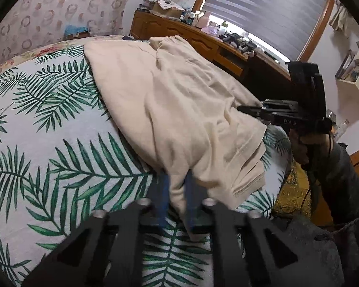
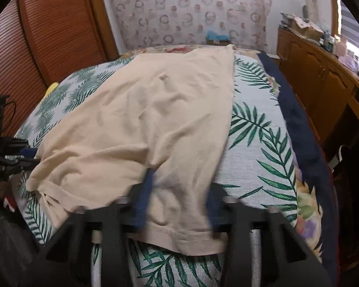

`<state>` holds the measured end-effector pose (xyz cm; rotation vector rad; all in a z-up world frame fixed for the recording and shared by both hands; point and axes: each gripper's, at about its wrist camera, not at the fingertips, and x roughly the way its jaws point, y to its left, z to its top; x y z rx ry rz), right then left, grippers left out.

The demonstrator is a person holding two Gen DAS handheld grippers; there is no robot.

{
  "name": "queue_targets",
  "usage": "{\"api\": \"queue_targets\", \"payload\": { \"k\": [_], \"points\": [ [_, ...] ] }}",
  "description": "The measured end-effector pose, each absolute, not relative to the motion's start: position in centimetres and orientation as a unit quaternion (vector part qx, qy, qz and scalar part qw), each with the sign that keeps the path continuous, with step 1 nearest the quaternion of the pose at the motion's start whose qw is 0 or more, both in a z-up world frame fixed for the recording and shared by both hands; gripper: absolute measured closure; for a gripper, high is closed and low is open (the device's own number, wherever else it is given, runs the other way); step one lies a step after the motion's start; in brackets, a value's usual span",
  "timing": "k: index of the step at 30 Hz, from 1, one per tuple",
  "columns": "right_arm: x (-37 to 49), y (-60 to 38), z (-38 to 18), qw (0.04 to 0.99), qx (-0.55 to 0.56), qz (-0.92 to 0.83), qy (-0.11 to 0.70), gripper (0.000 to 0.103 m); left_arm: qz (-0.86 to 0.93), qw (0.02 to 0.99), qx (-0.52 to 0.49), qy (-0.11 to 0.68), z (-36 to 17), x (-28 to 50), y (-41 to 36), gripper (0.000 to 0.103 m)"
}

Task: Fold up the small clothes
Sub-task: 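Grasp the shirt with the left gripper while the right gripper lifts the hem, then fold the shirt in half with both grippers and lay it down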

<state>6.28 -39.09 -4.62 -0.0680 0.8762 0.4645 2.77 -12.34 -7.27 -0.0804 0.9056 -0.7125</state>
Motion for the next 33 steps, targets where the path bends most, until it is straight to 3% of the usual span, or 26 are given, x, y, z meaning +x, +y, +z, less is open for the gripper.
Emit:
{"api": "queue_targets", "payload": {
  "k": [1,4,17,24,31,33],
  "points": [
    [6.3,-38.9,-4.6,0.875,-0.030,0.235,0.422,0.088,-0.343,0.839,-0.043,0.420,-6.8,2.7,-12.2,0.100],
    [6.4,-38.9,-4.7,0.871,-0.023,0.250,0.421,0.093,-0.348,0.849,-0.053,0.395,-5.1,2.8,-11.7,0.100],
    [9.6,-39.4,2.9,0.907,0.023,0.271,0.321,0.095,-0.321,0.889,-0.100,0.311,2.6,11.4,-9.2,0.100],
    [17.8,-38.7,4.5,0.914,0.019,0.246,0.322,0.095,-0.275,0.899,-0.100,0.325,1.8,19.9,-8.6,0.100],
    [25.4,-38.3,2.0,0.904,0.009,0.234,0.357,0.094,-0.240,0.891,-0.081,0.378,-1.8,25.6,-8.7,0.098],
    [26.3,-37.9,1.2,0.903,-0.001,0.227,0.364,0.089,-0.236,0.888,-0.075,0.387,-2.6,26.2,-8.6,0.096]
  ]
}}
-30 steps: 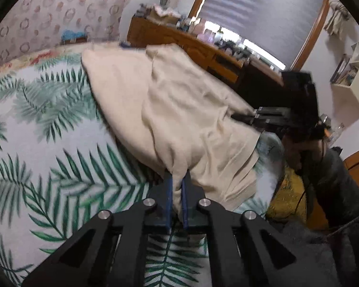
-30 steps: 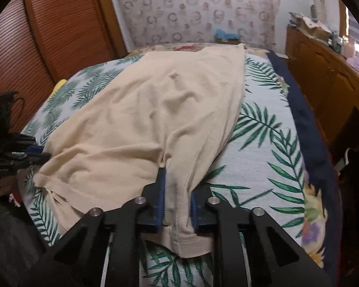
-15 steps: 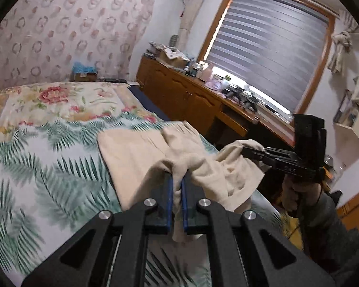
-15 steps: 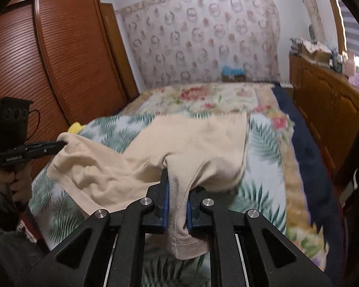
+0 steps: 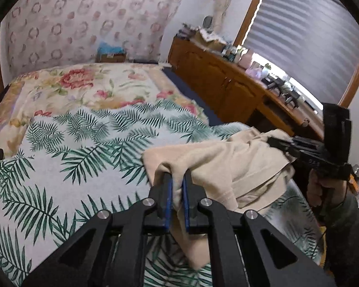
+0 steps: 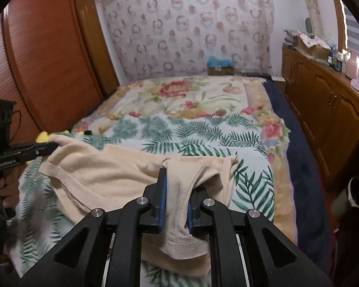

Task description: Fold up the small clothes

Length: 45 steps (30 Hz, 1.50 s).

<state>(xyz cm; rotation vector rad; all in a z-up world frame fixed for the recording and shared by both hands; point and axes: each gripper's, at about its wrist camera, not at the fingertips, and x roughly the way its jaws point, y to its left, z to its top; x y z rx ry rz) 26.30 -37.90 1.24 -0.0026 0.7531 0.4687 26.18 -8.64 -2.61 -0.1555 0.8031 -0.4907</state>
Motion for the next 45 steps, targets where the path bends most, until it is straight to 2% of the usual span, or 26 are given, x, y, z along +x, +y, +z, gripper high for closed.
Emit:
{"api": "queue_targets", "payload": {
  "k": [3,6,7,8,15,24,25,27,29,30,35,42,45],
  "points": [
    [26.9,-37.6,0.5,0.903,-0.020,0.220,0.367,0.082,-0.238,0.888,-0.061,0.388,-2.9,26.5,-8.5,0.085],
    [26.9,-37.6,0.9,0.910,-0.040,0.202,0.360,0.060,-0.240,0.892,-0.056,0.379,-2.0,26.1,-8.2,0.076],
    [26.7,-37.8,1.2,0.914,-0.041,0.197,0.353,0.047,-0.238,0.895,-0.055,0.373,-1.7,25.9,-8.0,0.075],
    [26.5,-38.1,1.7,0.919,-0.039,0.191,0.343,0.042,-0.237,0.898,-0.053,0.367,-1.2,25.5,-7.7,0.073],
    [24.5,-38.3,2.7,0.917,-0.036,0.202,0.343,0.042,-0.235,0.907,-0.045,0.347,-0.5,24.0,-6.5,0.063],
    [23.0,-33.3,0.5,0.887,-0.079,0.249,0.380,0.043,-0.233,0.907,-0.043,0.347,-1.4,23.8,-5.9,0.061],
    [23.2,-32.7,0.1,0.884,-0.090,0.248,0.385,0.043,-0.234,0.907,-0.044,0.348,-1.5,23.7,-5.9,0.061],
    [23.6,-32.1,-0.5,0.880,-0.103,0.247,0.393,0.059,-0.235,0.906,-0.045,0.349,-1.6,23.7,-5.8,0.061],
    [24.2,-31.8,-1.1,0.875,-0.112,0.247,0.401,0.092,-0.236,0.905,-0.046,0.351,-1.8,23.7,-5.7,0.061],
    [24.4,-31.9,-1.0,0.874,-0.109,0.253,0.399,0.096,-0.236,0.905,-0.046,0.351,-1.9,23.7,-5.7,0.061],
    [25.8,-33.1,1.4,0.893,-0.076,0.260,0.358,0.099,-0.237,0.903,-0.046,0.355,-2.2,23.8,-5.7,0.061],
    [31.3,-34.9,3.2,0.916,-0.044,0.202,0.344,0.099,-0.231,0.902,-0.045,0.362,-3.0,24.1,-6.2,0.060],
    [33.1,-35.5,3.1,0.923,-0.049,0.152,0.350,0.093,-0.230,0.901,-0.042,0.365,-3.3,24.1,-6.4,0.060]
  ]
}}
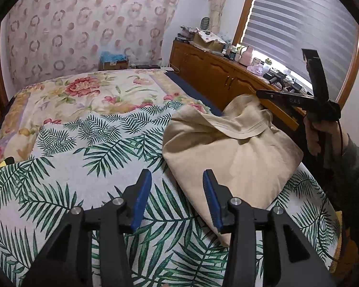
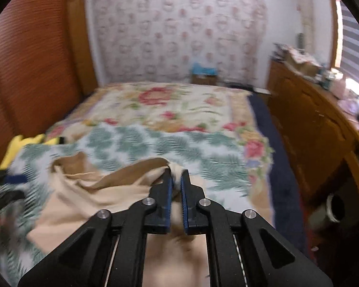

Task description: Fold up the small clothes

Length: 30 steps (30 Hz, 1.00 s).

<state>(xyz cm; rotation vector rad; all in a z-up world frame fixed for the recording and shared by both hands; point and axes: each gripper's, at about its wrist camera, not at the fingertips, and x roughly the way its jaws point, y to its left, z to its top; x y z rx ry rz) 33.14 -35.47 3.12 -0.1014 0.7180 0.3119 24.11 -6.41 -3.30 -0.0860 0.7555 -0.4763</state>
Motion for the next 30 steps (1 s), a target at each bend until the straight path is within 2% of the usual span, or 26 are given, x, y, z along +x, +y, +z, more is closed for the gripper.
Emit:
{"api": "queue_targets", "payload": {
  "k": [2,3,6,9,22,24,25,30],
  "points": [
    [33.8,-35.8,2.9,0.922,-0.053,0.138,0.359,0.069,-0.229,0.900,-0.040,0.370,-3.5,24.2,-6.5,0.060],
    [33.6,-36.1,2.9,0.923,-0.049,0.139,0.356,0.068,-0.228,0.899,-0.040,0.372,-3.5,24.3,-6.6,0.060],
    [32.5,-36.9,3.0,0.924,-0.050,0.143,0.350,0.067,-0.228,0.895,-0.034,0.382,-3.6,24.9,-7.1,0.060],
    [30.9,-37.2,2.7,0.920,-0.060,0.160,0.353,0.058,-0.226,0.891,-0.025,0.393,-3.6,25.9,-7.5,0.059],
    [32.3,-35.5,-1.5,0.885,-0.118,0.206,0.400,0.057,-0.213,0.886,0.022,0.411,-4.3,33.8,-11.8,0.059],
    [33.1,-35.6,-1.6,0.884,-0.114,0.215,0.398,0.073,-0.212,0.887,0.012,0.409,-4.4,34.6,-11.8,0.059],
    [33.4,-35.8,-1.7,0.883,-0.111,0.222,0.398,0.089,-0.215,0.887,0.006,0.408,-4.4,34.9,-11.7,0.059],
    [34.0,-37.0,-1.0,0.887,-0.081,0.261,0.372,0.101,-0.203,0.888,-0.004,0.412,-4.9,36.0,-10.8,0.059]
  ]
}}
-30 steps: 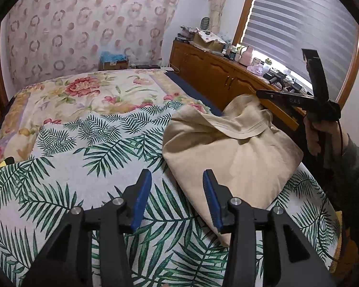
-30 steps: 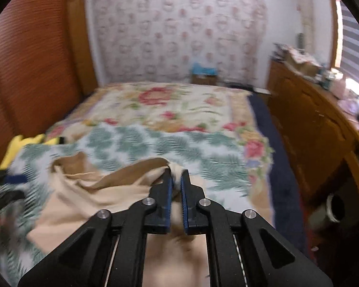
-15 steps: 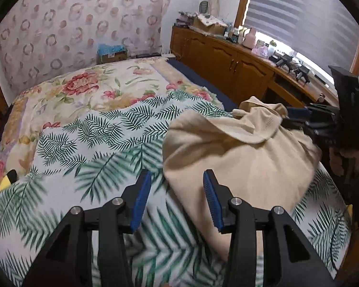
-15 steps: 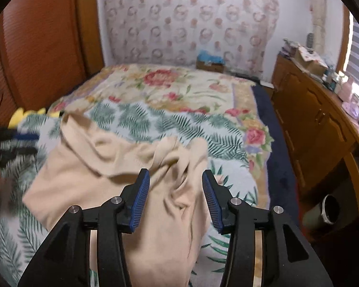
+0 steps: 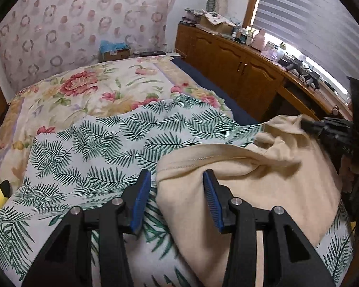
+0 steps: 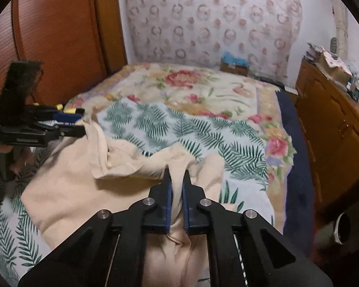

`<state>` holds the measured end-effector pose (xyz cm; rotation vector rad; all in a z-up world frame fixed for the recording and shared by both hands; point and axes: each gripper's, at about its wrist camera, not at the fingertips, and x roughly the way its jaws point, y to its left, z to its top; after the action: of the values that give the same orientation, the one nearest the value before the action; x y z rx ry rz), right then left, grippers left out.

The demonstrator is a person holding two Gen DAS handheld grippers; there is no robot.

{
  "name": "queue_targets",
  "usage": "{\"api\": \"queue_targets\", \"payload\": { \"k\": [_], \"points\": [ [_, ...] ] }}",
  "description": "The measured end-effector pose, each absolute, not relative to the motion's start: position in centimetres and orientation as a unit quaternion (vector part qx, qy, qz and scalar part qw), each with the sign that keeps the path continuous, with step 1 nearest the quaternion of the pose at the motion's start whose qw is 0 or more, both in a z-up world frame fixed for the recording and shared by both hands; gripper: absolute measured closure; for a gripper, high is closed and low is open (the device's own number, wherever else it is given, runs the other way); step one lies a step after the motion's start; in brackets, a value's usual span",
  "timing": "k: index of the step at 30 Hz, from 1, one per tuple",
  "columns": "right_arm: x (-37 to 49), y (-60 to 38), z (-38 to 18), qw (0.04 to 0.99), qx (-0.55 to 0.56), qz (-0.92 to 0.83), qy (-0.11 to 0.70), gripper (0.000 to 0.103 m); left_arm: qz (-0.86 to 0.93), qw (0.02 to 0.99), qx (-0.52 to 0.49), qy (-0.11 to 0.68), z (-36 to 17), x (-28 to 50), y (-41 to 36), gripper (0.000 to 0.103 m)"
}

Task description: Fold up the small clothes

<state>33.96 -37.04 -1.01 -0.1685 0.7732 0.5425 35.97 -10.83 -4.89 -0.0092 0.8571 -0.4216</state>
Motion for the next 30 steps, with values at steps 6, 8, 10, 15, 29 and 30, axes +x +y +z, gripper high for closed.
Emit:
{"api": "queue_targets", "payload": {
  "k": [6,8,10,15,29,30],
  "points": [
    [34.9,-41.2,-0.2,0.923,-0.013,0.127,0.363,0.103,-0.153,0.896,0.000,0.417,-5.7,36.7,-9.2,0.059],
    [34.9,-42.1,-0.3,0.924,-0.011,0.096,0.370,0.103,-0.153,0.896,-0.004,0.417,-5.7,36.6,-8.7,0.059],
    [34.7,-42.3,-0.3,0.922,0.001,0.116,0.370,0.103,-0.155,0.897,-0.004,0.414,-5.4,36.3,-8.4,0.059],
    [34.0,-41.0,0.4,0.921,-0.019,0.142,0.363,0.085,-0.172,0.900,-0.012,0.400,-4.2,34.9,-8.2,0.059],
    [35.8,-40.1,-1.5,0.910,0.001,0.159,0.383,0.103,-0.206,0.888,-0.005,0.412,-4.6,30.6,-9.4,0.059],
    [36.1,-41.0,-1.6,0.911,0.012,0.127,0.393,0.103,-0.208,0.886,-0.006,0.414,-4.8,30.3,-9.4,0.059]
  ]
}}
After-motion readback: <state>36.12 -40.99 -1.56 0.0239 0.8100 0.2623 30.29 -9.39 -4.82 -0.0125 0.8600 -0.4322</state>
